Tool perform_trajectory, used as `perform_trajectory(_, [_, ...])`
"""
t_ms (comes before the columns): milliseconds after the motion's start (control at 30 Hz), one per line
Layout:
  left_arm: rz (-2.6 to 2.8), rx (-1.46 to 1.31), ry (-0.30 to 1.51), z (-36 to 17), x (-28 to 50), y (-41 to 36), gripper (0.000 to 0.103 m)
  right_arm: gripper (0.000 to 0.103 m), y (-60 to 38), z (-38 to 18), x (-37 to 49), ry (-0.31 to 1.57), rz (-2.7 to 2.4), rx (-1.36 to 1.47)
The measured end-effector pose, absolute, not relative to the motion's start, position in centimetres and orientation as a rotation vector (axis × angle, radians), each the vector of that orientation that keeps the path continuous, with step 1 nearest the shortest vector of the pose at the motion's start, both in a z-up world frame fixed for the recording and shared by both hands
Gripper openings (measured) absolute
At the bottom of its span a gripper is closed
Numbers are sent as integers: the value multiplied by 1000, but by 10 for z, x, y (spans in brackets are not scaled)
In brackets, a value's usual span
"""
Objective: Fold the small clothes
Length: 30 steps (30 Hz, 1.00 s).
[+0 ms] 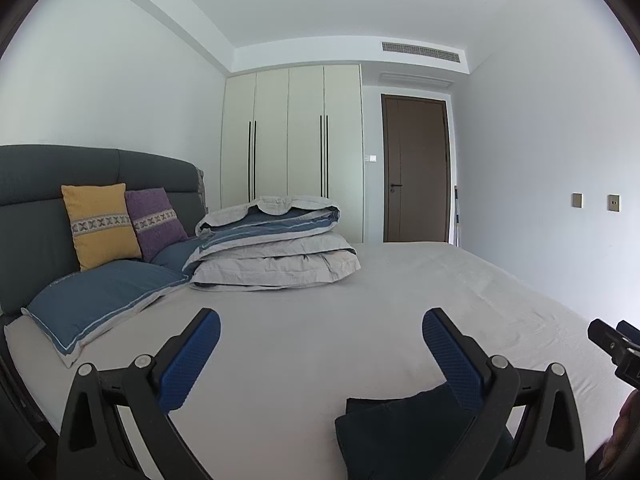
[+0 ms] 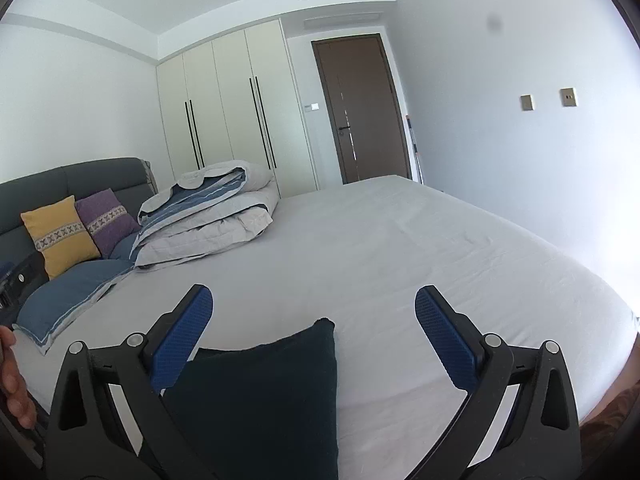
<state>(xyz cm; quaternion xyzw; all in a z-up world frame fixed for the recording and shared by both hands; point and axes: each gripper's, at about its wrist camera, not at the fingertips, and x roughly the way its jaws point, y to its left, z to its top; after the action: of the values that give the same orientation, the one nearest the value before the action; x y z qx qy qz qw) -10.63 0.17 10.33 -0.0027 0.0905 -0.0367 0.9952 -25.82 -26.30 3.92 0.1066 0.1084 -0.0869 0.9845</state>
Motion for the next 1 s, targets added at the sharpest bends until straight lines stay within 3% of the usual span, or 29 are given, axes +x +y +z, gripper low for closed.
perform_trajectory(233, [-117, 53, 362, 74, -87, -18, 103, 103, -261, 48, -256, 308, -166, 206])
perform_trajectory(600, [-132, 43, 764, -18, -52, -27, 103, 103, -244, -12, -208, 592, -202, 138])
perform_trajectory(1000, [-106, 40, 839, -44, -46, -22, 103, 103, -228, -54, -199, 733, -191, 147])
